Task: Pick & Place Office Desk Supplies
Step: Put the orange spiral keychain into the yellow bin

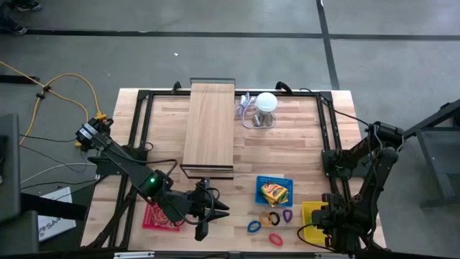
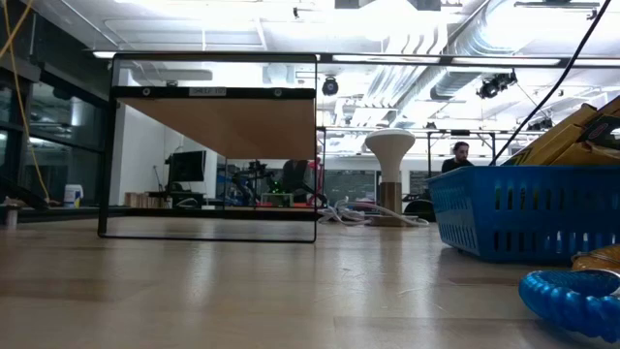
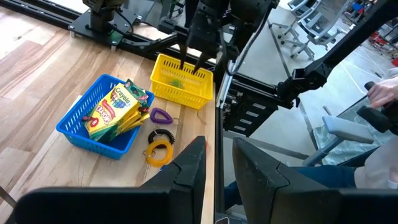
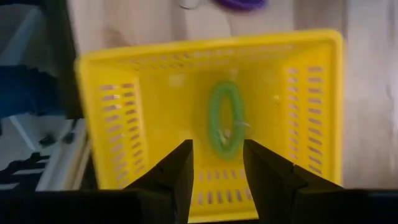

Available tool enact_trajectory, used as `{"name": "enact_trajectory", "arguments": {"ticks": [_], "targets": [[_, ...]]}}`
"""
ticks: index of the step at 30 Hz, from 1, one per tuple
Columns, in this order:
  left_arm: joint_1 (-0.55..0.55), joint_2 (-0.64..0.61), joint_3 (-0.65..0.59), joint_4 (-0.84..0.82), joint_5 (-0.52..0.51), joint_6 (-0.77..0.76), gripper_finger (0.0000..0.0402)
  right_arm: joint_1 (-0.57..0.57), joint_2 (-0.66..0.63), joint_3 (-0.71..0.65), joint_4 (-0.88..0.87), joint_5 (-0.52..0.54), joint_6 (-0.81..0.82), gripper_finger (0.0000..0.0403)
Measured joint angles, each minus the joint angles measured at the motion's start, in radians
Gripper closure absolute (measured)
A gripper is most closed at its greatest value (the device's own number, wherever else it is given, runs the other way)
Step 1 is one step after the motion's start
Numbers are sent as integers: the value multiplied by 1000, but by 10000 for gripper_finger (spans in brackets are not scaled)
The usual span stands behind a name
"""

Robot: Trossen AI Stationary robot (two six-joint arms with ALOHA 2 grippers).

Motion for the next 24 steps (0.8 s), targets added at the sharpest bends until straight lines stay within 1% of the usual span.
{"name": "enact_trajectory", "arguments": {"ticks": [8, 16, 20, 24], "targets": [[0, 0, 0, 0, 0, 0, 325, -60, 0, 0, 195, 2, -267, 278], [0, 0, 0, 0, 0, 0, 325, -160, -1, 0, 402, -50, -580, 278], [0, 0, 0, 0, 0, 0, 325, -211, -1, 0, 506, -52, -736, 278], [0, 0, 0, 0, 0, 0, 325, -262, -2, 0, 559, -56, -841, 278]]}}
